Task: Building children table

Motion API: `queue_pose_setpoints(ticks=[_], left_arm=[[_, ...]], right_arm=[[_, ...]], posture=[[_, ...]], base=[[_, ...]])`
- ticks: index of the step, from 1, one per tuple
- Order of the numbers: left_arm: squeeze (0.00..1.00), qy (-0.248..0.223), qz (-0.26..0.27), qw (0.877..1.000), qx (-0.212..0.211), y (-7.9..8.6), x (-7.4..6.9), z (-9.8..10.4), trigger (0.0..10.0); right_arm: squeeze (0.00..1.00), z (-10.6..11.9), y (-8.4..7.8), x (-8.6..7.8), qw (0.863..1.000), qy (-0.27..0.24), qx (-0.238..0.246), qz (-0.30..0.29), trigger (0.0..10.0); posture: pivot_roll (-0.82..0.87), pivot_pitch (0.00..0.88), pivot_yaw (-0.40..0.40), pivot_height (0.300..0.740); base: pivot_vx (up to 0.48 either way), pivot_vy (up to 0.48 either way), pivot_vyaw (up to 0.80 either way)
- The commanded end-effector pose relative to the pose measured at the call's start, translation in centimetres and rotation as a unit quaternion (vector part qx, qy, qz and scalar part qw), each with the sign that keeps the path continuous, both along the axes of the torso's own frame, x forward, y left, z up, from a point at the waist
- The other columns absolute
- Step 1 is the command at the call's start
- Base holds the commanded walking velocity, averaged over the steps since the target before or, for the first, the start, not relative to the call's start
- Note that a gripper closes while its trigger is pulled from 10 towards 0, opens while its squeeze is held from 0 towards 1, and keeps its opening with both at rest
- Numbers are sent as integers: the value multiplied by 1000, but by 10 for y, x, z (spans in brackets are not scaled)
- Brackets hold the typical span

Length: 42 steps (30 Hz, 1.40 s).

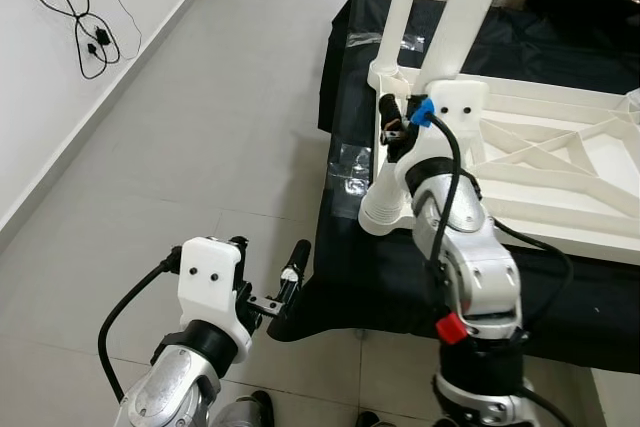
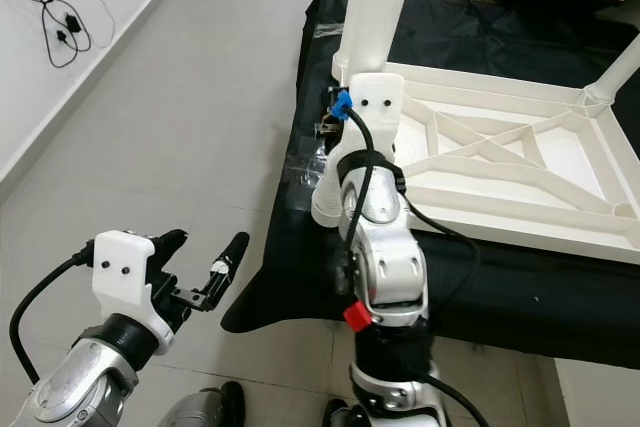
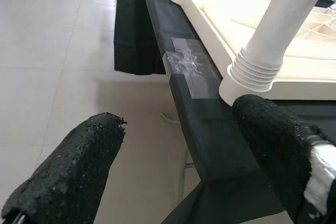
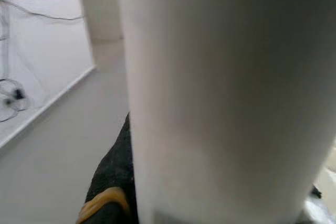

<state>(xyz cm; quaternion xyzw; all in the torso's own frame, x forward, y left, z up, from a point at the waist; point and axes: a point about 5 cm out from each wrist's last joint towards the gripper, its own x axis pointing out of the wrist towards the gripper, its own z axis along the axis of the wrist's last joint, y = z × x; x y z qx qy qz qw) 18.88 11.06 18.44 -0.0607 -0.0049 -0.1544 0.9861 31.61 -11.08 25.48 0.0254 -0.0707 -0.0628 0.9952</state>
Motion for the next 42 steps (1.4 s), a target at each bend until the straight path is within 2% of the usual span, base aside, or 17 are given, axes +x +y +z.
queue_pose_setpoints(ticks=[1,4,7,12,14,15,18,20,22,26,28,31,33,37,39,40,42], left_arm=[[0,8,2,1000,7,1,-1,-4,10000],[0,8,1,1000,8,1,-1,-5,10000],[0,7,1,1000,9,1,0,-5,10000],[0,8,0,1000,10,1,0,-6,10000],[0,7,0,1000,9,0,1,-6,10000],[0,7,0,1000,9,0,1,-6,10000],[0,5,-1,1000,9,0,1,-6,10000],[0,5,-2,1000,9,0,2,-6,10000],[0,5,-2,1000,9,-1,3,-6,10000],[0,4,-3,1000,9,-1,3,-7,10000],[0,3,-3,1000,10,0,3,-7,10000],[0,2,0,1000,11,1,4,-7,10000],[0,0,1,1000,12,1,4,-6,10000],[0,-1,2,1000,12,2,4,-6,10000],[0,-7,5,1000,18,2,7,-5,10000],[0,-7,5,1000,18,2,7,-5,10000],[0,-21,12,999,35,5,11,-1,10000]], right_arm=[[0,-54,-22,5,982,139,25,-123,10000],[0,-54,-20,2,977,135,55,-154,10000],[0,-53,-16,-4,966,140,80,-203,10000],[0,-46,-11,-3,965,128,97,-205,10000],[0,-31,-8,2,973,90,114,-177,10000],[0,-31,-8,2,973,90,114,-177,10000],[0,9,2,14,987,-4,144,-75,10000],[0,30,6,16,986,-58,153,-14,10000],[0,48,8,18,984,-104,138,32,10000],[0,59,5,21,981,-123,138,52,10000],[0,66,0,22,981,-141,121,53,10000],[0,72,-10,28,983,-154,94,39,10000],[0,70,-23,34,987,-147,65,0,10000],[0,69,-28,37,987,-145,71,-2,10000],[0,73,-23,37,975,-160,138,73,10000],[0,73,-23,37,975,-160,138,73,10000],[0,78,-13,35,957,-175,177,148,10000]], posture=[[127,242,-55,740],[129,239,-54,740],[129,233,-53,740],[130,227,-56,740],[130,226,-58,740],[130,226,-58,740],[126,220,-56,740],[125,210,-53,740],[127,206,-54,740],[124,202,-52,740],[127,205,-54,740],[127,203,-56,740],[127,201,-55,740],[127,203,-55,740],[130,196,-54,740],[130,196,-54,740],[129,195,-54,740]], base=[[0,0,0],[0,0,0],[0,0,0],[0,0,0],[0,0,0],[0,0,0],[0,0,0],[0,0,0],[0,0,0],[0,0,0],[0,0,0],[0,0,0],[0,0,0],[0,0,0],[0,0,0],[0,0,0],[0,0,0]])
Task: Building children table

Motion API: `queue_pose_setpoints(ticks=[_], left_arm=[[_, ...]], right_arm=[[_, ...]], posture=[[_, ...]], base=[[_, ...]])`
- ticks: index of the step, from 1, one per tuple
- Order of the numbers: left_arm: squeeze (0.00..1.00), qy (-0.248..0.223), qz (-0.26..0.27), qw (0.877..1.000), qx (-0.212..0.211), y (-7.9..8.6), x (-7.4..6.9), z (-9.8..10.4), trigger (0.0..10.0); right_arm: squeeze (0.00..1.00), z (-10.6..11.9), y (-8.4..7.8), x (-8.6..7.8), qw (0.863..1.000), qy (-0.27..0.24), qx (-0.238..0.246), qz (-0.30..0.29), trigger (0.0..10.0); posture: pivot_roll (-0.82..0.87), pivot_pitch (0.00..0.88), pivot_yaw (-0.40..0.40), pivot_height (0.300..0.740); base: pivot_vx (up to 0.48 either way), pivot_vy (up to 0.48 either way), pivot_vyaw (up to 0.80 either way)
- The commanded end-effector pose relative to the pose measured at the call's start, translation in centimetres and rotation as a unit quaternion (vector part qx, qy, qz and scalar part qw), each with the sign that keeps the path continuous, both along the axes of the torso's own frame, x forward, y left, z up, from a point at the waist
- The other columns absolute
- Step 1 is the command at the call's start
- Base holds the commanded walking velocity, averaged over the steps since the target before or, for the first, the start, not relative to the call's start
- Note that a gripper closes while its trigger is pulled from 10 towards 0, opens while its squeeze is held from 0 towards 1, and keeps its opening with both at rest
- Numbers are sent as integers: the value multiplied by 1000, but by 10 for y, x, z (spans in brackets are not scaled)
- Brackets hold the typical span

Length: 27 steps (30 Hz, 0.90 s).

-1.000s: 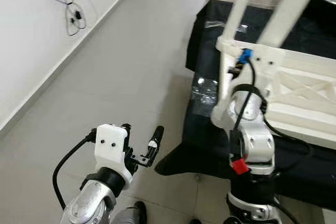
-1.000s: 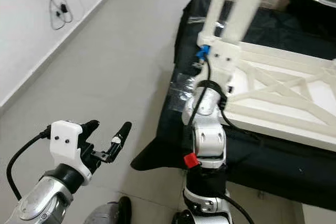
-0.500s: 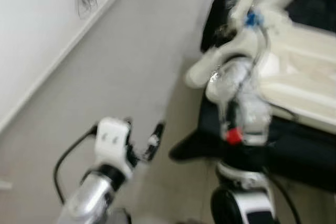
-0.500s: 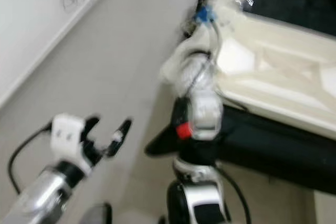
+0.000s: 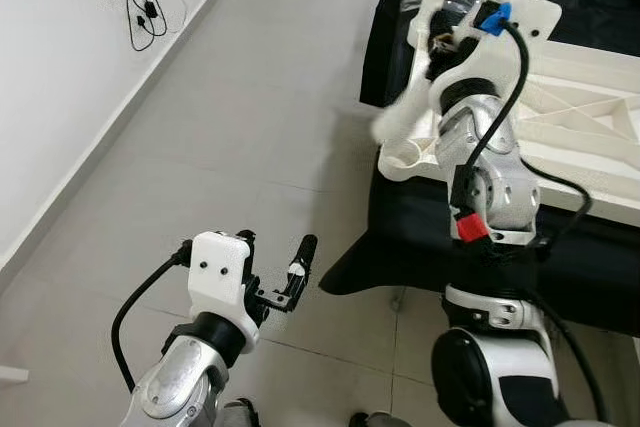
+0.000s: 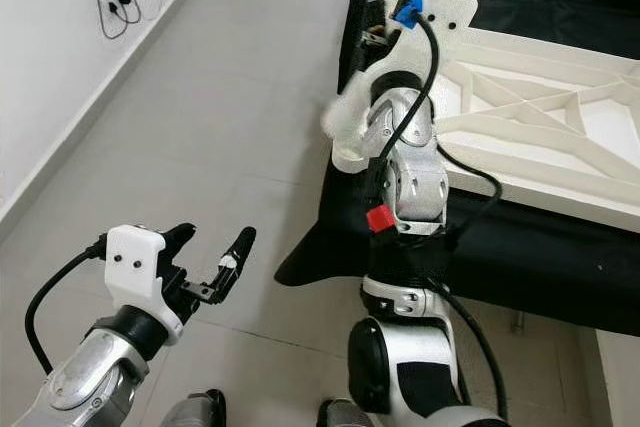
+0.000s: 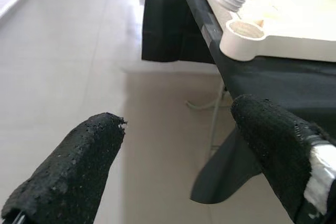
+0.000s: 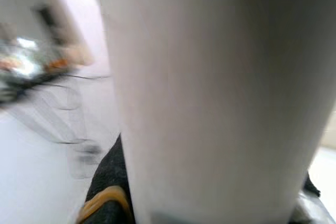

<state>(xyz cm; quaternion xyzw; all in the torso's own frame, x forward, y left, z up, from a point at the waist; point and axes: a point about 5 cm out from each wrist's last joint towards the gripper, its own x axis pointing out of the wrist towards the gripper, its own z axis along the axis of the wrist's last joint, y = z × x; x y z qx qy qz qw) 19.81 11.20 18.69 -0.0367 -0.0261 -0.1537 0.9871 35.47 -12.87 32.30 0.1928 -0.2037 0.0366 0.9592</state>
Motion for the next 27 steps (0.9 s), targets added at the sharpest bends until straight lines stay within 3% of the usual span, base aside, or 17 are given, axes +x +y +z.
queue_pose_setpoints(ticks=[1,6,7,8,9,10,11,12,16,24,27], left_arm=[[0,4,10,1000,15,4,2,-3,10000],[0,-14,18,999,42,8,11,3,10000],[204,-20,24,998,51,10,14,5,10000],[204,-20,24,998,51,10,14,5,10000],[310,-24,28,998,59,12,16,6,10000],[169,-30,28,997,66,13,18,9,10000],[169,-30,28,997,66,13,18,9,10000],[0,-36,28,996,76,15,21,11,10000],[0,-48,37,994,96,21,29,16,10000],[0,-33,56,988,141,30,40,13,10000],[0,-22,49,988,147,32,43,11,10000]], right_arm=[[0,10,4,-4,998,-33,23,42,10000],[0,3,18,-8,991,-37,13,126,10000],[0,-3,22,-10,988,-38,4,148,10000],[0,-3,22,-10,988,-38,4,148,10000],[0,-7,25,-11,986,-39,-2,165,10000],[0,-13,28,-13,982,-37,-9,184,10000],[0,-13,28,-13,982,-37,-9,184,10000],[0,-20,29,-15,980,-32,-17,193,10000],[0,-35,33,-20,973,-27,-26,227,10000],[0,-39,34,-21,968,-28,-30,249,10000],[0,-38,34,-21,967,-32,-31,253,10000]], posture=[[129,195,-54,740],[124,184,-52,740],[124,181,-53,740],[124,181,-53,740],[124,181,-53,740],[124,180,-54,740],[124,180,-54,740],[121,178,-51,740],[118,160,-51,740],[121,135,-49,740],[120,133,-45,740]], base=[[0,0,0],[0,0,0],[0,0,0],[0,0,0],[0,0,0],[0,0,0],[0,0,0],[0,0,0],[0,0,0],[0,0,-613],[0,0,0]])
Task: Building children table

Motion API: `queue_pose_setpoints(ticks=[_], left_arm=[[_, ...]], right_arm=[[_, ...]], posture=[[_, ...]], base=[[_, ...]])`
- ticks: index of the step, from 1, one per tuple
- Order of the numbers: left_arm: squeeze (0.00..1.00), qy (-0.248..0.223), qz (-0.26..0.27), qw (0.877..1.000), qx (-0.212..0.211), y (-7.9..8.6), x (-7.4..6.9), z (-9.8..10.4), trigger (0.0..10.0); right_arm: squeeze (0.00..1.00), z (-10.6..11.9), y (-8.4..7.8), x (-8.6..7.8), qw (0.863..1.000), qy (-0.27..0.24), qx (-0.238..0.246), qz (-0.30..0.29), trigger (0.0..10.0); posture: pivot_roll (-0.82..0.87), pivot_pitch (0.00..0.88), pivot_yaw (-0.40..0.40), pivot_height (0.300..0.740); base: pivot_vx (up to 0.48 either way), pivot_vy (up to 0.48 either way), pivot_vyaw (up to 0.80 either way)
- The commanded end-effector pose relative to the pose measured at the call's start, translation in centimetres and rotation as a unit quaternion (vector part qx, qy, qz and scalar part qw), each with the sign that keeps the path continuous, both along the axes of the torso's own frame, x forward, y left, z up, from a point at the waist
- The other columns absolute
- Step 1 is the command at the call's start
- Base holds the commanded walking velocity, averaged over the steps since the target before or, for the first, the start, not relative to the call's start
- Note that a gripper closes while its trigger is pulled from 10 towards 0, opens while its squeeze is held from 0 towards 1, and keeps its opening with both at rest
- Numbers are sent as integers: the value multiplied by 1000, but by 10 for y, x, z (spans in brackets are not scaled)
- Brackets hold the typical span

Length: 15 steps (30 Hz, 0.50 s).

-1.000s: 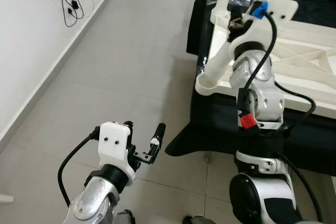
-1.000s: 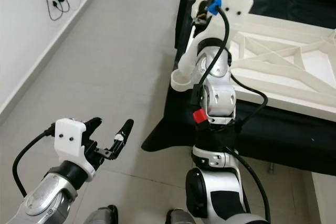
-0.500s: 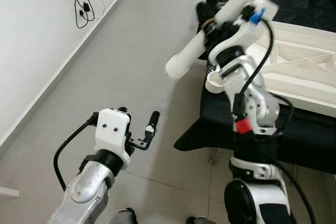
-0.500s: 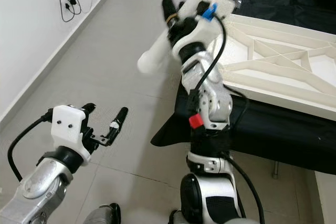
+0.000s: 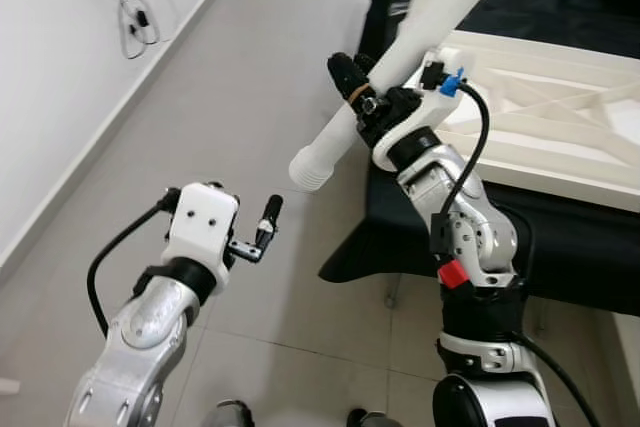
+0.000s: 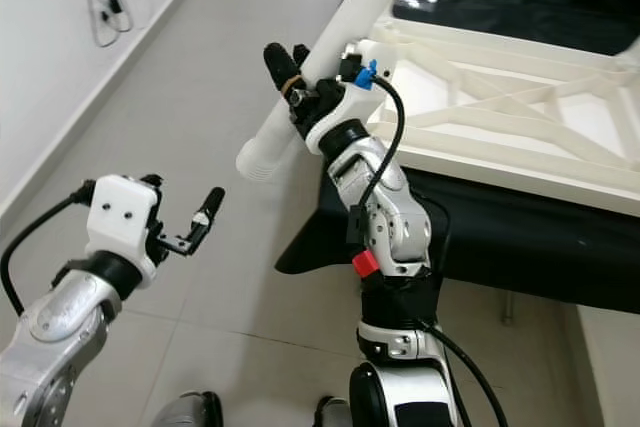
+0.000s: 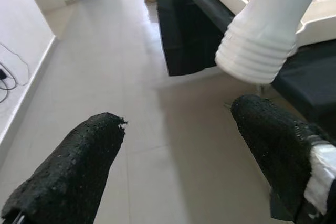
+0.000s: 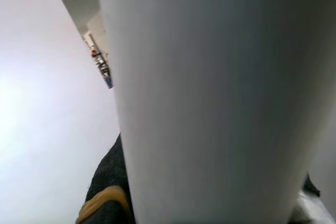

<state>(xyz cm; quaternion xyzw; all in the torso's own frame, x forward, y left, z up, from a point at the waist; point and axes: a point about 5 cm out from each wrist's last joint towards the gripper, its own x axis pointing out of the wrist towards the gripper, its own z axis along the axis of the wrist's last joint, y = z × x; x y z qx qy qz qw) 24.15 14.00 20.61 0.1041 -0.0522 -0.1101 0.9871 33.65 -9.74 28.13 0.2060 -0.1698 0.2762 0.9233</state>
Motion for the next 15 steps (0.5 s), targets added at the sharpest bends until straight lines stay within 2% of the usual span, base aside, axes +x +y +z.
queue_pose_setpoints(ticks=[1,6,8,11,13,15], left_arm=[[0,33,3,999,18,4,1,-11,10000],[0,47,-14,999,20,4,6,-13,10000],[0,58,-64,996,29,-2,8,-15,10000],[0,61,-90,994,31,-4,9,-15,10000],[0,57,-134,988,51,-10,11,-15,10000],[0,45,-143,986,68,-12,15,-11,10000]], right_arm=[[0,4,4,-3,1000,-12,3,19,10000],[0,4,7,-6,999,-17,-1,37,10000],[0,3,13,-12,998,-22,-4,65,10000],[0,2,16,-14,997,-24,-6,77,10000],[0,0,25,-21,994,-26,-11,106,10000],[0,-2,30,-25,992,-26,-18,124,10000]], posture=[[120,126,-47,740],[118,122,-47,740],[122,118,-51,740],[118,115,-48,740],[117,112,-46,740],[116,107,-48,740]], base=[[0,0,0],[0,0,0],[0,0,0],[0,0,0],[0,0,0],[0,0,0]])
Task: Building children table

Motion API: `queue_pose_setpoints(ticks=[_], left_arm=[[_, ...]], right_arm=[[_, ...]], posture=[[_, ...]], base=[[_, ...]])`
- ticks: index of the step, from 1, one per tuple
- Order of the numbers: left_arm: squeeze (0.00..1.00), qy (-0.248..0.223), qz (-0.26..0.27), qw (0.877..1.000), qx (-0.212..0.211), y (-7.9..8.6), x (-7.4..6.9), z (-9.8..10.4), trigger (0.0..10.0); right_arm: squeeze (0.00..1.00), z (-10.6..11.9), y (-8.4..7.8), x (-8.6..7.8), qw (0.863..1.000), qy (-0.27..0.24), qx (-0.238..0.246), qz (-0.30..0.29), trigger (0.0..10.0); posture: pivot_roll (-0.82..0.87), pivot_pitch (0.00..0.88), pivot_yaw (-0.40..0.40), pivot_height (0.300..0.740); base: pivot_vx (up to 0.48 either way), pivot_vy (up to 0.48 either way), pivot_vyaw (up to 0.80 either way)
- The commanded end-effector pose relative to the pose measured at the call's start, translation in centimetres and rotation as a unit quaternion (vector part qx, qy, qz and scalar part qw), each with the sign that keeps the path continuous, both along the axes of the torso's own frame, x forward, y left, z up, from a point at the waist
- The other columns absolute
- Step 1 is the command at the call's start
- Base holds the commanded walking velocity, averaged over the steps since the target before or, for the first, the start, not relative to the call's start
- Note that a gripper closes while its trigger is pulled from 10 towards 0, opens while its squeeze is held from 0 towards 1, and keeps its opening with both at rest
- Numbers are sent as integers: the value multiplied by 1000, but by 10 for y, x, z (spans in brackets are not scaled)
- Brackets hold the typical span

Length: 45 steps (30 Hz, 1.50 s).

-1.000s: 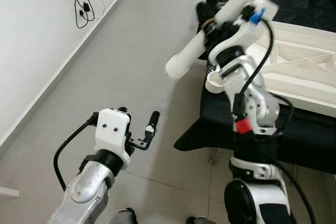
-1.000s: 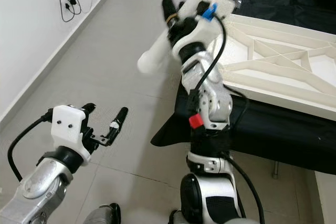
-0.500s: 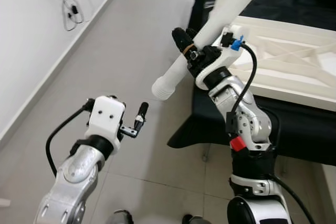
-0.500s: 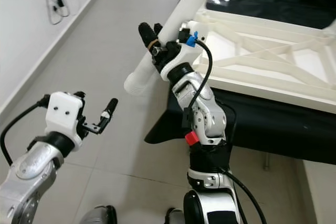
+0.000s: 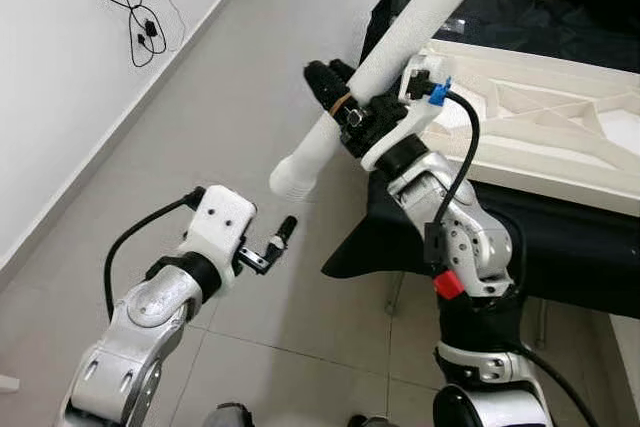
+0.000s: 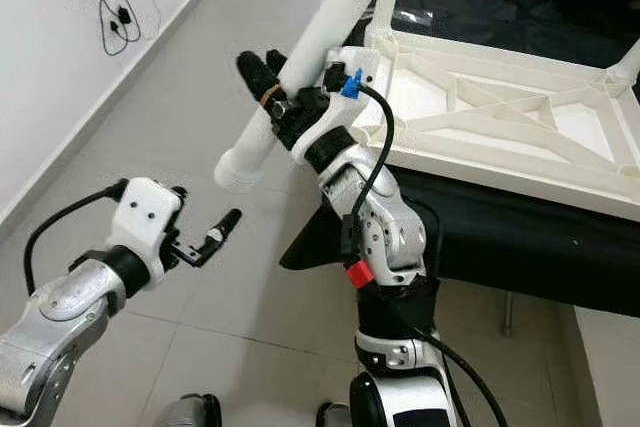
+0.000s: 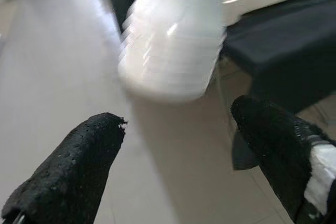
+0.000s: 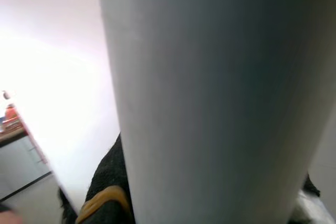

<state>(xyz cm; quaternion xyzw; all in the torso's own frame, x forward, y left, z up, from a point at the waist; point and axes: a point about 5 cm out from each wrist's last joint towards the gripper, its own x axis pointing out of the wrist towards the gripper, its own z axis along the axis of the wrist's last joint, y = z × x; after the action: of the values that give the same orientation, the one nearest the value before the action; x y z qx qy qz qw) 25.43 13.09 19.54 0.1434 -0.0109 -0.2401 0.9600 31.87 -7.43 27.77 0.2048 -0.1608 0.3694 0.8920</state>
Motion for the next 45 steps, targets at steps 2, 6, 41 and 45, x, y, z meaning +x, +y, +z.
queue_pose_setpoints(ticks=[2,6,41,45], left_arm=[[0,-10,-18,1000,16,-4,5,1,10000],[0,-39,-18,998,36,-5,16,9,10000],[0,-4,-54,997,54,-18,22,-19,10000],[0,4,-75,996,55,-19,19,-20,10000]], right_arm=[[0,0,8,-8,999,-8,-6,33,10000],[0,-10,13,-14,998,0,-21,57,10000],[1000,-10,8,-13,998,-8,-43,48,10000],[1000,-12,6,-11,997,-22,-62,45,10000]], posture=[[116,107,-48,740],[111,102,-48,740],[100,100,-49,740],[113,101,-52,740]], base=[[0,0,0],[0,0,0],[0,0,0],[0,0,0]])
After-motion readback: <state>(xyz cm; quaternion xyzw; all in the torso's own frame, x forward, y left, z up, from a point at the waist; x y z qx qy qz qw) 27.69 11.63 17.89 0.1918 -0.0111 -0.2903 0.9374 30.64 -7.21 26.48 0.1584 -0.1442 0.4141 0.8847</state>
